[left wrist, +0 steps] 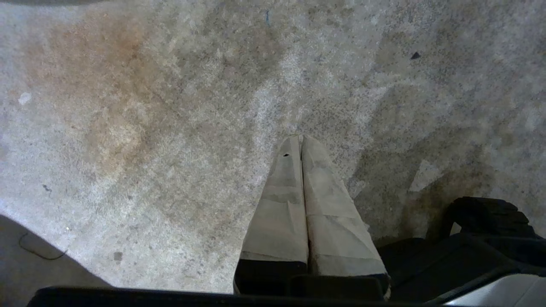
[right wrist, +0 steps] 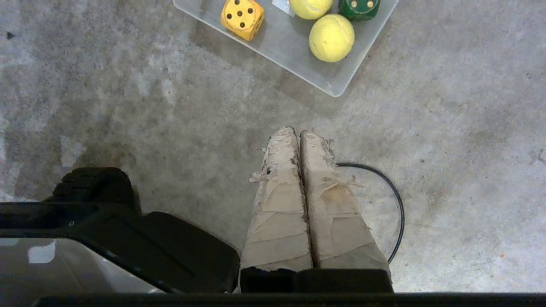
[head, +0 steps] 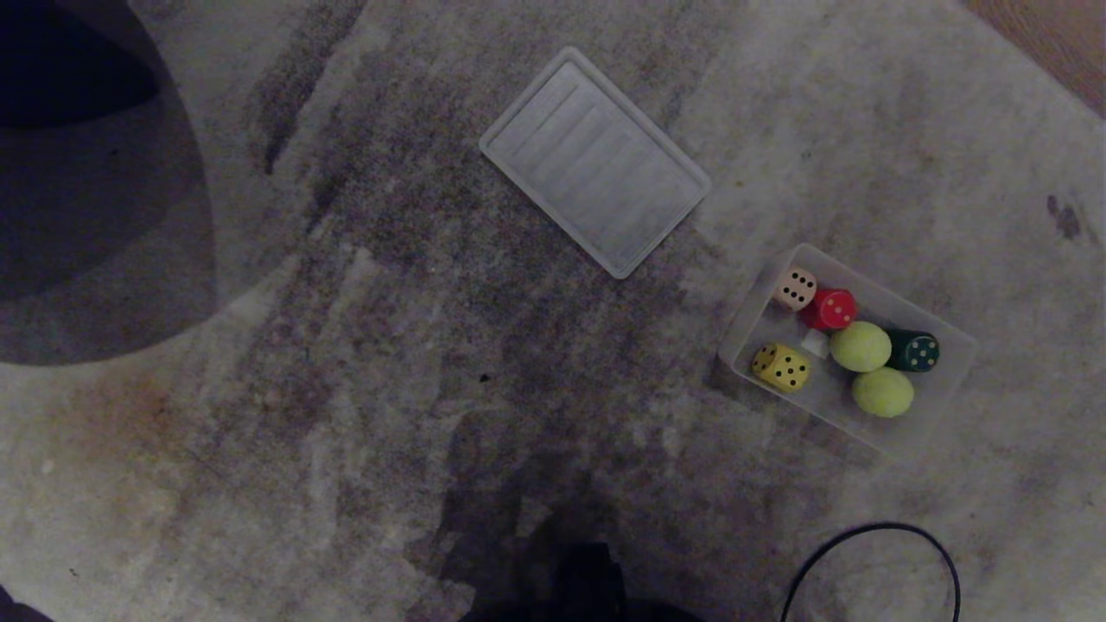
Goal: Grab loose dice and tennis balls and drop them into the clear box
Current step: Close the lid
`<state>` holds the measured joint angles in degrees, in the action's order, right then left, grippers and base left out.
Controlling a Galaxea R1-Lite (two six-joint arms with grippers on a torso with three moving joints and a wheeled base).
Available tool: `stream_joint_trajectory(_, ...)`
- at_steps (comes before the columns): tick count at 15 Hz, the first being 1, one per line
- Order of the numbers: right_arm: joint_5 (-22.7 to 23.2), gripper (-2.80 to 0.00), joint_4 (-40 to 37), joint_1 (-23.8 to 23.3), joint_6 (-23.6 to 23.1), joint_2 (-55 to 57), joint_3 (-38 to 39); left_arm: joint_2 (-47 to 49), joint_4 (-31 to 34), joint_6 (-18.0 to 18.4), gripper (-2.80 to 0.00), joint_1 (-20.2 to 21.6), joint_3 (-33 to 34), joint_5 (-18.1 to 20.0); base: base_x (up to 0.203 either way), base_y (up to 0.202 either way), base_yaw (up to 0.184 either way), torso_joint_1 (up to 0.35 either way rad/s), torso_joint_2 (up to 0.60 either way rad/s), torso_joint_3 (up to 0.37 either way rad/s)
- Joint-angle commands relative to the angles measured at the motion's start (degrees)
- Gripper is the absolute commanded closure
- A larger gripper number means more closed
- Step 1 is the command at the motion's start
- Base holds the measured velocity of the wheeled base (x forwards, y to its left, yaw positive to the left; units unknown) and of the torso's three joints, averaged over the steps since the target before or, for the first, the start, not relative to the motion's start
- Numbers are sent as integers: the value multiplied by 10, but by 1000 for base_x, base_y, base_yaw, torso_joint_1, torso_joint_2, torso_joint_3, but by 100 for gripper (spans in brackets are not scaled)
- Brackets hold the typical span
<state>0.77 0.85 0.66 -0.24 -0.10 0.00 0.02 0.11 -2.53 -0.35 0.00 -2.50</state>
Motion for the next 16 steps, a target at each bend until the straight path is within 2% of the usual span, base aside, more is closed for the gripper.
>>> stream_joint_trajectory(1,-1,0,0,0,1,2,3,1,0,-1,0,0,1,0,0,0,0,2,2,109)
stream_joint_trajectory(16,-1,0,0,0,0,2,3,1,0,-1,0,0,1,0,0,0,0,2,3,199)
